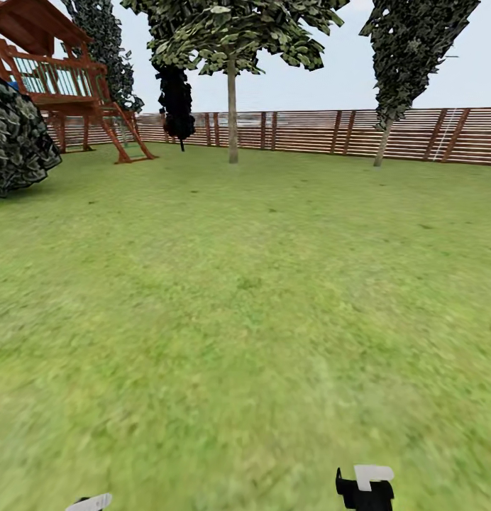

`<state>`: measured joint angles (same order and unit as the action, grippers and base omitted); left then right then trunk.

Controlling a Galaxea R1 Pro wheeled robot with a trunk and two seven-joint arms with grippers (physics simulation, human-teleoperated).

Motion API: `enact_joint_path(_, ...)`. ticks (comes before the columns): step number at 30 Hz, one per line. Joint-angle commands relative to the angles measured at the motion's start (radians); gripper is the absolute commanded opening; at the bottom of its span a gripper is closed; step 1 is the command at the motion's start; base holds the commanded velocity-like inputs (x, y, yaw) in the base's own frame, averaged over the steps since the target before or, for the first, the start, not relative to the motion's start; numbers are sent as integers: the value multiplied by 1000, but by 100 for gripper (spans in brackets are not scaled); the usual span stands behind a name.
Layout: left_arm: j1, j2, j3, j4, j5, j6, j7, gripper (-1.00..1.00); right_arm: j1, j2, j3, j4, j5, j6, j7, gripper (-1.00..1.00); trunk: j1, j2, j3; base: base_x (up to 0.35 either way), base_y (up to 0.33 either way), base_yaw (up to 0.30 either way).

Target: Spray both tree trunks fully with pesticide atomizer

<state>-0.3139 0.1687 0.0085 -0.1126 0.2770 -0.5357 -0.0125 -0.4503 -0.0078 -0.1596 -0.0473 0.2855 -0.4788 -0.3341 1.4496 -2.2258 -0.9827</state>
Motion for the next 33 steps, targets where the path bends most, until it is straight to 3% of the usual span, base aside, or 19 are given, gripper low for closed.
enact_joint_path(1,-1,0,1,1,2,-3,-1,-100,-1,0,-8,1,11,-3,-3,100,0,0,-1,338,0,0)
enact_joint_path(33,-1,0,1,1,2,-4,-1,-100,-1,-8,-9,12,12,-3,-3,100,0,0,-1,338,0,0)
